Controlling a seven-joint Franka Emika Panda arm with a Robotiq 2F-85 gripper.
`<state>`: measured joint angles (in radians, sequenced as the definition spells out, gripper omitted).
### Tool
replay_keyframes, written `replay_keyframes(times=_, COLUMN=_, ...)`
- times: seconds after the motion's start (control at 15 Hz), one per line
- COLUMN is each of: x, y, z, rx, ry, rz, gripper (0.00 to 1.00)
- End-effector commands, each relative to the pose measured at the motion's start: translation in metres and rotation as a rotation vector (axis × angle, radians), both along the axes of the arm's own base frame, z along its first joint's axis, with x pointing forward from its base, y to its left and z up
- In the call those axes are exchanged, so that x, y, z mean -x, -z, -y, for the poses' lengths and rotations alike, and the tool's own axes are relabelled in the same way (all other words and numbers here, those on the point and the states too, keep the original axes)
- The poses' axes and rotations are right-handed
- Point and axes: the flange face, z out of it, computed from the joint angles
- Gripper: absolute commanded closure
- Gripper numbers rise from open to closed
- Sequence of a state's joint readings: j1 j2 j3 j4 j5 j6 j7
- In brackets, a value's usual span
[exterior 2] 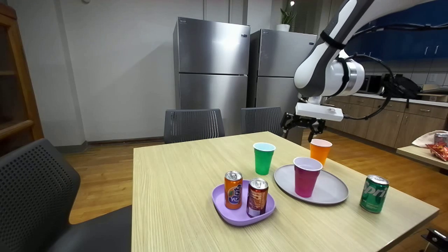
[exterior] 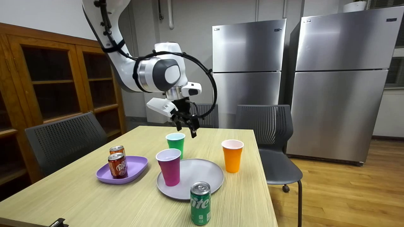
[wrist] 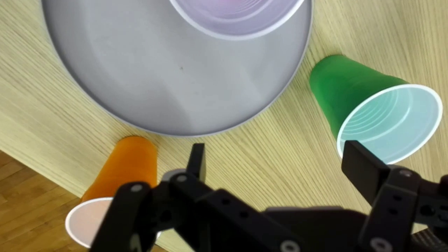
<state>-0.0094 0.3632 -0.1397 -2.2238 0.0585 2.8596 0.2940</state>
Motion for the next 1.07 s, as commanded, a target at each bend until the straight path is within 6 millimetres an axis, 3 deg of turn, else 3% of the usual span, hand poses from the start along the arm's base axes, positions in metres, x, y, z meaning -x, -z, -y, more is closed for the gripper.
replay_keyframes(times=0.0, x=-0.025, y=0.004, z=-0.003, rx=-0.006, ry=-0.032, rz=-0.014, gripper=0.0)
replay_keyframes(times=0.53, x=-0.048, y=0.014, z=-0.018, rx=-0.018, ry=-0.069, rz=-0.056, gripper=0.0)
replay_keyframes(times=1.0, x=-0.061, y=0.036, z=-0.021, rx=-0.02, ry=-0.058, rz=-0.084, gripper=0.0)
